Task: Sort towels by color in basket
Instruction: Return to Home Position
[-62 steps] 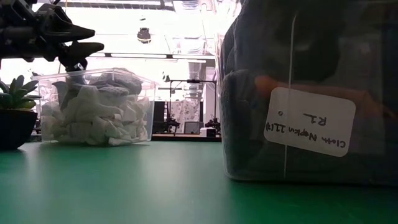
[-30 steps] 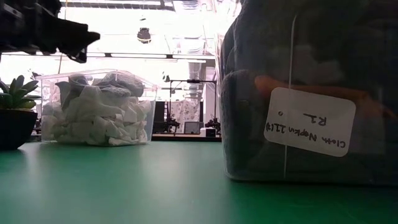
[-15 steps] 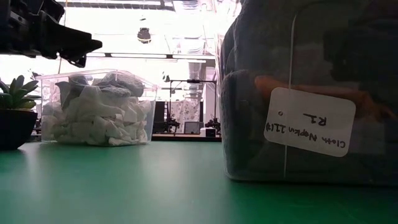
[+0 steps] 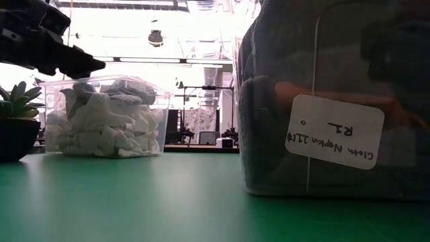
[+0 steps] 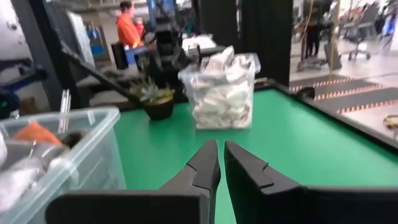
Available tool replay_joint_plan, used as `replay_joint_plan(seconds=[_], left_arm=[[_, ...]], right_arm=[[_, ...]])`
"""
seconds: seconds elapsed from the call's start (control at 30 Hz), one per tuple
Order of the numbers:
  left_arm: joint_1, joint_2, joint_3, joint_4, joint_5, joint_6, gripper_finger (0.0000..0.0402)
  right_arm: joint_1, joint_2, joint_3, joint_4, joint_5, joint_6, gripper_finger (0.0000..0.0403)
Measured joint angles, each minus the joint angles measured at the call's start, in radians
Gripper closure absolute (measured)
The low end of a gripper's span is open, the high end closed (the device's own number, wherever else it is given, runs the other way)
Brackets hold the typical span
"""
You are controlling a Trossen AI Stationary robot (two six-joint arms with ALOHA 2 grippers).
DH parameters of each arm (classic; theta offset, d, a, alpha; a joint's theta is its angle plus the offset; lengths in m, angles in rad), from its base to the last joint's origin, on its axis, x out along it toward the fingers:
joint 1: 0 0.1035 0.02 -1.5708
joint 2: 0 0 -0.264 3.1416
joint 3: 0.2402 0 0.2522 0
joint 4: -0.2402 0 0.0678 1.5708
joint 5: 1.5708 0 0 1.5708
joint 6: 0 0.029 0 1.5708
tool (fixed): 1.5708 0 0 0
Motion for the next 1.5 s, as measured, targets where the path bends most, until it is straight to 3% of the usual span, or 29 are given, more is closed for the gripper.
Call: replay_joint_plan(seconds=[0.43, 1.5], left_arm=[[0.001, 0.003, -0.007, -0.028, -0.014, 0.305, 0.0272], [0.001, 0.002, -0.007, -0.024, -0.006, 0.257, 0.0272]], right_arm=[[0.000, -0.044, 0.000, -0.027, 0.012, -0.003, 0.0345], [0.000, -0.044, 0.000, -0.221, 0.013, -0.002, 0.0345]])
